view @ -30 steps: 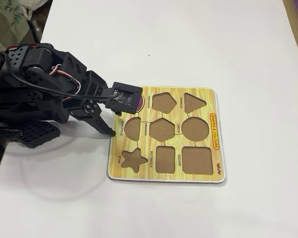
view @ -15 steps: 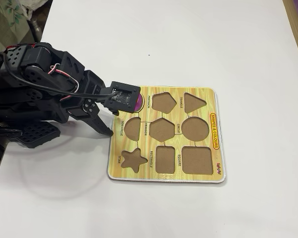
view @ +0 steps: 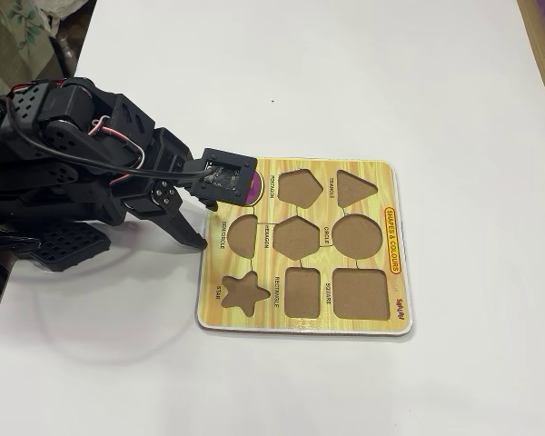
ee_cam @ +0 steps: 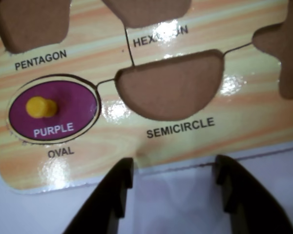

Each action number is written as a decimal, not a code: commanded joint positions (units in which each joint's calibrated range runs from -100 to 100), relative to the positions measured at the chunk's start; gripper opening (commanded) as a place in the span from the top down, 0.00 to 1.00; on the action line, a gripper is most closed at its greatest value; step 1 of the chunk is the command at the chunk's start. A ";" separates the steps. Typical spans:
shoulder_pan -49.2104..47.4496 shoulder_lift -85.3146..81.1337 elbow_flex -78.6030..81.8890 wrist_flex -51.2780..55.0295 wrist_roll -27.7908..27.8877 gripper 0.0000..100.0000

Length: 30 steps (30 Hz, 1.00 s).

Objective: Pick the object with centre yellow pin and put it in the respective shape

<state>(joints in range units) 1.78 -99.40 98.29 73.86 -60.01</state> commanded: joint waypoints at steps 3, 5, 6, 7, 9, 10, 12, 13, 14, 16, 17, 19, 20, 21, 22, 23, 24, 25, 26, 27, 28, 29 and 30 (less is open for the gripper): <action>-0.02 1.16 0.27 0.72 0.23 0.80; 0.08 1.16 0.27 0.72 0.23 0.80; 0.08 1.16 0.27 0.72 0.23 0.80; 0.08 1.16 0.27 0.72 0.23 0.80; 0.08 1.16 0.27 0.72 0.23 0.80; 0.08 1.16 0.27 0.72 0.23 0.80; 0.08 1.16 0.27 0.72 0.18 0.80; 0.08 1.16 0.27 0.72 0.18 0.80; 0.08 1.16 0.27 0.72 0.18 0.80; 0.08 1.16 0.27 0.72 0.23 0.80; 0.08 1.16 0.27 0.72 0.23 0.80; 0.08 1.16 0.27 0.72 0.23 0.80; 0.08 1.16 0.27 0.72 0.23 0.80; 0.08 1.16 0.27 0.72 0.23 0.80; 0.08 1.16 0.27 0.72 0.23 0.80; 0.08 1.16 0.27 0.72 0.18 0.80; 0.08 1.16 0.27 0.72 0.02 0.80; 0.08 1.16 0.27 0.72 0.02 0.80; 0.08 1.16 0.27 0.72 0.02 0.80; 0.08 1.16 0.27 0.72 0.02 0.80; 0.08 1.16 0.27 0.72 -0.03 0.80; 0.08 1.16 0.27 0.72 -0.19 0.80; 0.08 1.16 0.27 0.72 -0.24 0.80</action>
<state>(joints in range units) 1.78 -99.40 98.29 73.86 -60.01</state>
